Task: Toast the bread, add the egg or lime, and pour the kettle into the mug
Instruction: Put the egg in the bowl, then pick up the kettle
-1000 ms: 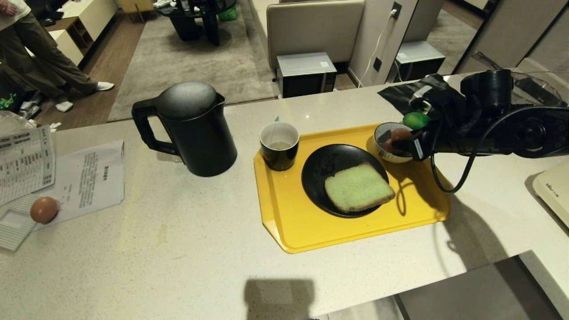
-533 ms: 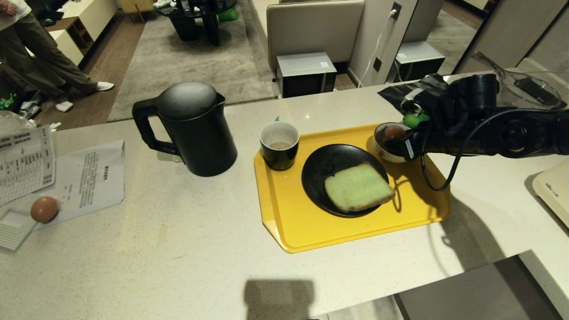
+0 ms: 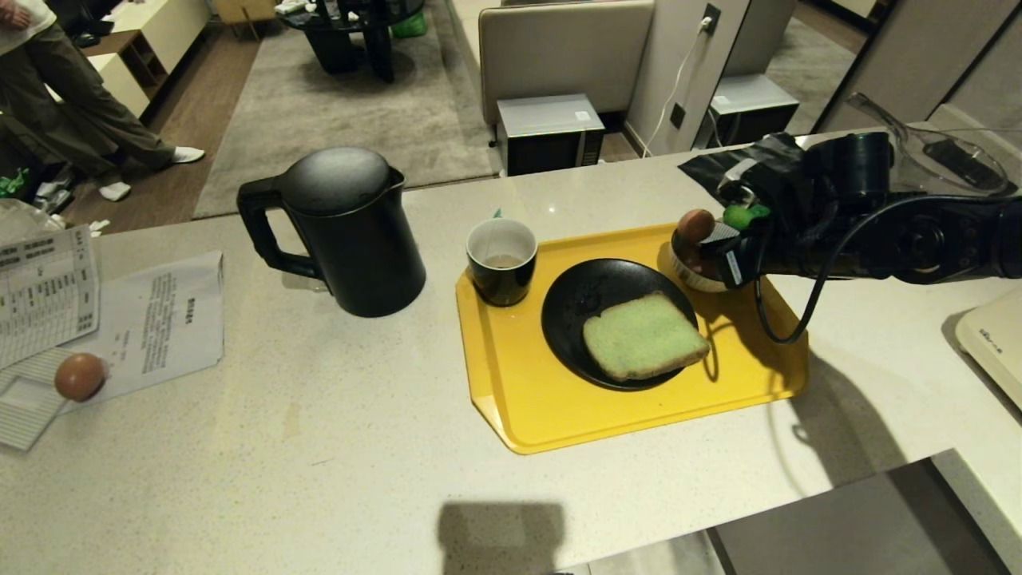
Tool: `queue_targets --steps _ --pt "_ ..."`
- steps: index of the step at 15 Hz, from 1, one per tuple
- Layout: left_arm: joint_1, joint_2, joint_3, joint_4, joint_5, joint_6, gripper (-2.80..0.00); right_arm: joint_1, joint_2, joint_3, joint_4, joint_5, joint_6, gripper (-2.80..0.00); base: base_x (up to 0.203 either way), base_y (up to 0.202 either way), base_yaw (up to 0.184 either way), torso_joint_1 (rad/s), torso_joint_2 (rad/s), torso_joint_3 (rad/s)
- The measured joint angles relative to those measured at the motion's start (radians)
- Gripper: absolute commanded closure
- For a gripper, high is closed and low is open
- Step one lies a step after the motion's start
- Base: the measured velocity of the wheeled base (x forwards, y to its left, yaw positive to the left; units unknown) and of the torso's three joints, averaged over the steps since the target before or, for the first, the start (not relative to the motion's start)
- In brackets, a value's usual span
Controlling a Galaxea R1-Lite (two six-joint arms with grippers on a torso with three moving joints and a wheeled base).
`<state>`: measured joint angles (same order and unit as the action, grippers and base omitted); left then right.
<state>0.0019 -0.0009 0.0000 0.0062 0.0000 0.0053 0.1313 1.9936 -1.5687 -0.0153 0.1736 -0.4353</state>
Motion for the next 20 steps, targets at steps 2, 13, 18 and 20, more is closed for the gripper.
queue_targets --steps 2,13,18,20 --pt "0.000 0.000 0.000 0.000 0.000 0.001 0.00 0.000 -0.004 0.003 0.004 0.000 0.001 -2.80 0.000 0.000 0.000 0.000 0.00 0.000" --pt "0.000 0.000 0.000 0.000 0.000 0.000 0.00 -0.006 -0.068 0.020 0.001 0.001 0.025 0.00 0.000 0.000 0.000 0.000 0.00 0.000" --pt "0.000 0.000 0.000 0.000 0.000 0.001 0.00 -0.006 -0.175 0.044 0.000 0.000 0.095 0.00 0.000 0.000 0.000 0.000 0.00 0.000" --pt "0.000 0.000 0.000 0.000 0.000 0.001 0.00 -0.006 -0.240 0.075 0.000 0.000 0.110 0.00 0.000 0.000 0.000 0.000 0.00 0.000"
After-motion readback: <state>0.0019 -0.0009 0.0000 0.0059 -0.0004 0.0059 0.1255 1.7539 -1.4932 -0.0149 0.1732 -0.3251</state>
